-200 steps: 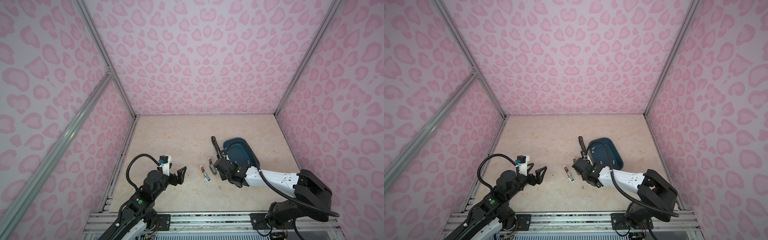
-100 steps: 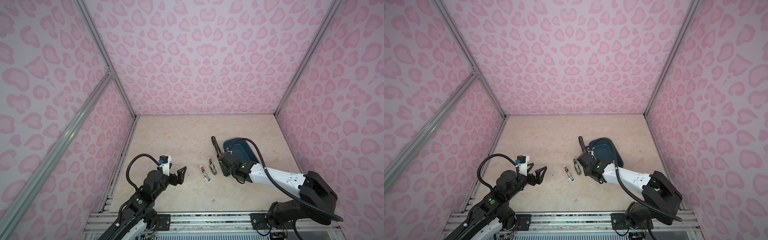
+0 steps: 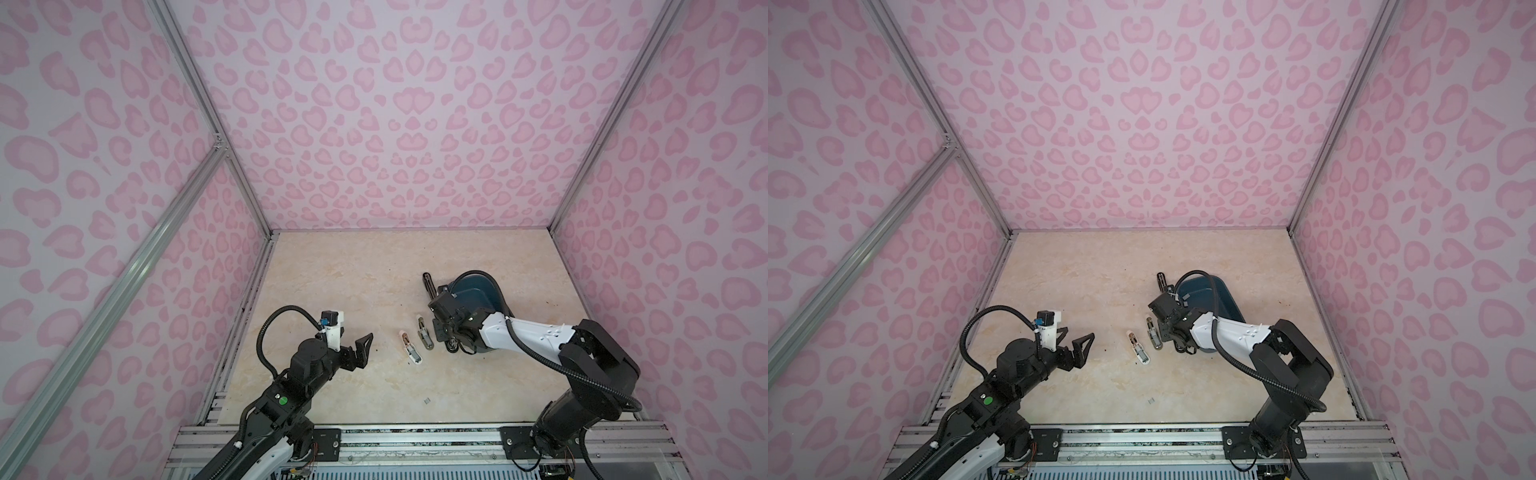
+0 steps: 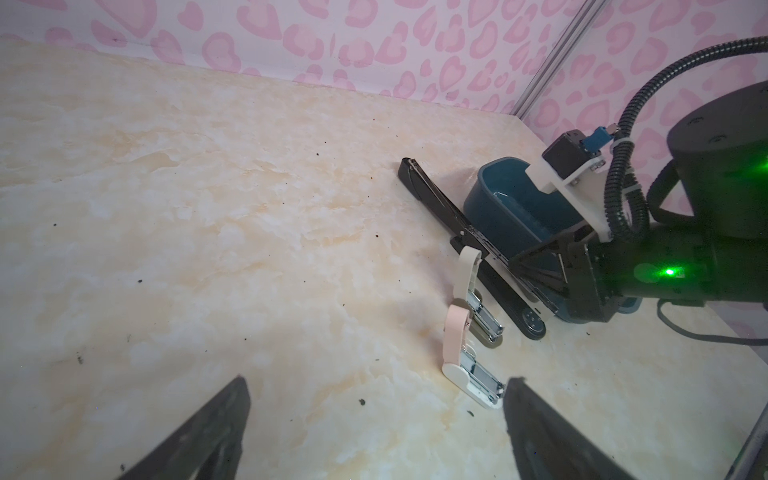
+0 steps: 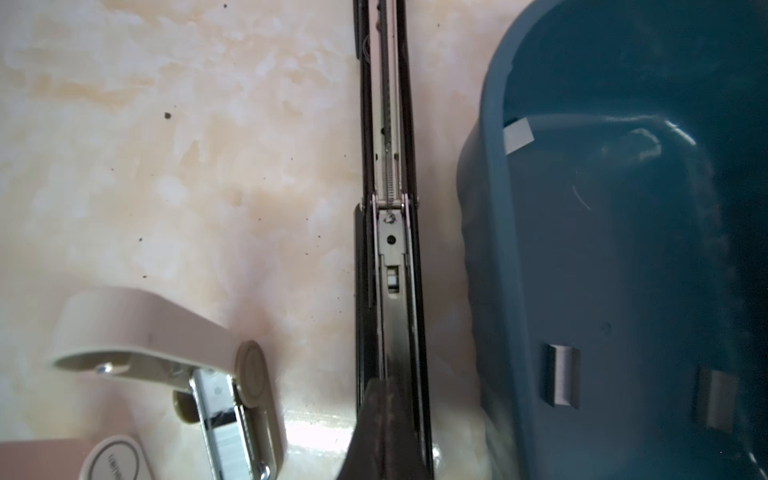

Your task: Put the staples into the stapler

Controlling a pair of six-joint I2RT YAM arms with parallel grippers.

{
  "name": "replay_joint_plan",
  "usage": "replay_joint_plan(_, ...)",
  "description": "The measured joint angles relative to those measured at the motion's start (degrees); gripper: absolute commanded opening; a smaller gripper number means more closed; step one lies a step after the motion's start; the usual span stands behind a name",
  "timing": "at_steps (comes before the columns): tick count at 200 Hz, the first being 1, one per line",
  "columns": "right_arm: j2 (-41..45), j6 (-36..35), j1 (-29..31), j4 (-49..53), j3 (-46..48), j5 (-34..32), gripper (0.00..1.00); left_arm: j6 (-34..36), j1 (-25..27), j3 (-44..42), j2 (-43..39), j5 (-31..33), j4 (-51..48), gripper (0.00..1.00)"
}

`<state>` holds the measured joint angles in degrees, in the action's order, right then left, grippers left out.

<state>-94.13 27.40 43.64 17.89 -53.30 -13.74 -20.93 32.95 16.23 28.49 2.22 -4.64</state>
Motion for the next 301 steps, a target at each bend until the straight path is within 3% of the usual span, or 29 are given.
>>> replay_joint_plan(208,-0.94,1.57,0.24,0.76,0.35,-2.16,0.03,0.00,0.00,0.02,-0.22,0.63,0.00,0.96)
replay_joint_plan(269,7.04,1.84,2.93,7.63,-0.72,-2.84,0.21,0.00,0.00,0.02,-0.39,0.68,0.00,0.96)
replay_joint_plan(301,13.16,0.81,8.22,8.70,0.13,-4.48,0.21,0.00,0.00,0.02,-0.59,0.76,0.00,0.96)
